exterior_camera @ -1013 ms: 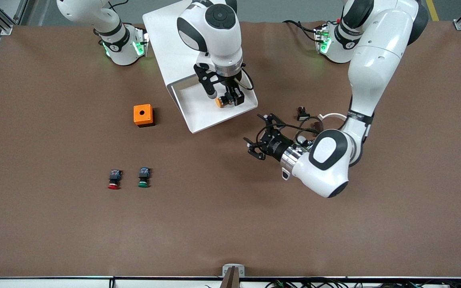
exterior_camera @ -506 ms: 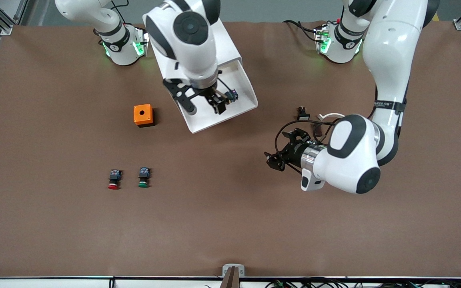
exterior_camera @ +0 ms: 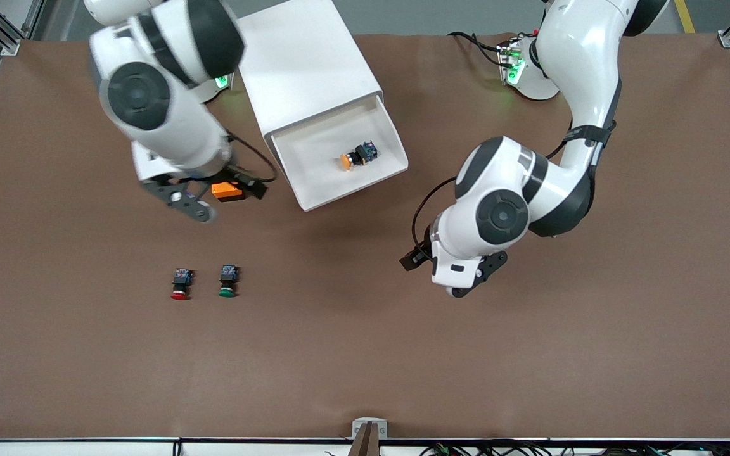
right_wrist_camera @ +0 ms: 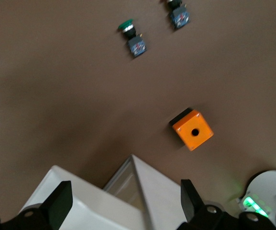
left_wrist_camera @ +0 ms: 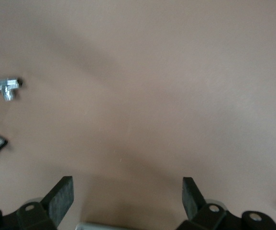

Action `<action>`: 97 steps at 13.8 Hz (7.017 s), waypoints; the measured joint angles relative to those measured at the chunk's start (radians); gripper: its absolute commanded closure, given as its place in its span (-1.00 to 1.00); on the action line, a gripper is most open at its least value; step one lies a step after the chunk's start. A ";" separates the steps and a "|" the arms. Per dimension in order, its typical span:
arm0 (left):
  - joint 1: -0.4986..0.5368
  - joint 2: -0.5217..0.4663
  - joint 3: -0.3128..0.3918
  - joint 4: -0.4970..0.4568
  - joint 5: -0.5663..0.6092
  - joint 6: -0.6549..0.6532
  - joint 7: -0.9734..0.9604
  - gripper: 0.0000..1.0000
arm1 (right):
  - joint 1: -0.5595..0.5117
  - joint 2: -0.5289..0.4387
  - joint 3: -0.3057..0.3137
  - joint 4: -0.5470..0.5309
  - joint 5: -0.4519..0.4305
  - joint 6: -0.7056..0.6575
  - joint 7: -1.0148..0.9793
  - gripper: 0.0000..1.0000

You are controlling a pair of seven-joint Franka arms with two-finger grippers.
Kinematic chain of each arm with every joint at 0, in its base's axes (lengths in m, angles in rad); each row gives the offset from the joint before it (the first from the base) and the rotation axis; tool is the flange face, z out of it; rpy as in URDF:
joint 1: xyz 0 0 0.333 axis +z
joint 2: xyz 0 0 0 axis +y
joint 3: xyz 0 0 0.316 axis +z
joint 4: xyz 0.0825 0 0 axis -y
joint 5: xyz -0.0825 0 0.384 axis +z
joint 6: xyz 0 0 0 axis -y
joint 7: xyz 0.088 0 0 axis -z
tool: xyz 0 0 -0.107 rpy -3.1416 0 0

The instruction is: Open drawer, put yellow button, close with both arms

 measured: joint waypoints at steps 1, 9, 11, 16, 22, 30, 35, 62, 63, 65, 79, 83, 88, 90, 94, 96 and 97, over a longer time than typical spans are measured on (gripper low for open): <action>-0.019 -0.006 0.000 -0.002 0.023 0.010 0.000 -1.00 | -0.049 -0.013 -0.002 0.001 -0.001 -0.008 -0.093 -1.00; -0.153 -0.013 0.000 -0.033 0.044 0.019 0.000 -1.00 | -0.394 -0.052 -0.010 0.001 -0.046 -0.035 -0.771 -1.00; -0.183 -0.013 0.000 -0.037 0.054 0.020 -0.001 -1.00 | -0.438 -0.053 -0.011 0.002 -0.047 -0.033 -0.840 -1.00; -0.254 -0.013 0.001 -0.048 0.059 0.033 -0.026 -1.00 | -0.457 -0.056 -0.007 0.021 -0.069 -0.033 -0.868 -1.00; -0.309 -0.013 0.001 -0.090 0.063 0.037 -0.069 -1.00 | -0.457 -0.056 -0.005 0.021 -0.070 -0.034 -0.868 -1.00; -0.372 -0.013 0.000 -0.107 0.007 0.036 -0.115 -1.00 | -0.457 -0.056 0.000 0.028 -0.071 -0.033 -0.868 -1.00; -0.393 -0.013 0.000 -0.123 -0.093 0.029 -0.137 -1.00 | -0.471 -0.058 -0.004 0.073 -0.073 -0.070 -0.868 -1.00; -0.360 -0.026 0.020 -0.178 -0.328 0.016 -0.137 -1.00 | -0.503 -0.365 0.029 -0.253 -0.072 0.102 -0.868 -1.00; -0.339 -0.038 0.021 -0.176 -0.307 0.016 -0.137 -1.00 | -0.503 -0.366 0.032 -0.253 -0.072 0.102 -0.868 -1.00; -0.288 -0.071 0.023 -0.169 -0.266 0.016 -0.131 -1.00 | -0.503 -0.367 0.032 -0.253 -0.072 0.104 -0.868 -1.00; 0.203 -0.356 0.029 -0.163 -0.032 -0.219 0.421 -1.00 | -0.504 -0.368 0.030 -0.254 -0.072 0.105 -0.868 -1.00; 0.294 -0.391 0.030 -0.165 -0.001 -0.272 0.581 -1.00 | -0.504 -0.368 0.031 -0.255 -0.072 0.104 -0.868 -1.00; 0.421 -0.469 0.036 -0.186 0.000 -0.309 0.760 -1.00 | -0.504 -0.368 0.031 -0.255 -0.072 0.103 -0.868 -1.00; 0.425 -0.512 0.068 -0.223 0.000 -0.314 0.817 -1.00 | -0.504 -0.368 0.031 -0.255 -0.072 0.103 -0.868 -1.00; 0.425 -0.588 0.103 -0.335 0.044 -0.300 0.873 -1.00 | -0.504 -0.368 0.034 -0.255 -0.072 0.103 -0.868 -1.00; 0.425 -0.612 0.103 -0.374 0.057 -0.281 0.873 -1.00 | -0.504 -0.368 0.034 -0.255 -0.072 0.103 -0.868 -1.00; 0.425 -0.621 0.103 -0.385 0.058 -0.276 0.873 -1.00 | -0.504 -0.368 0.034 -0.255 -0.072 0.103 -0.868 -1.00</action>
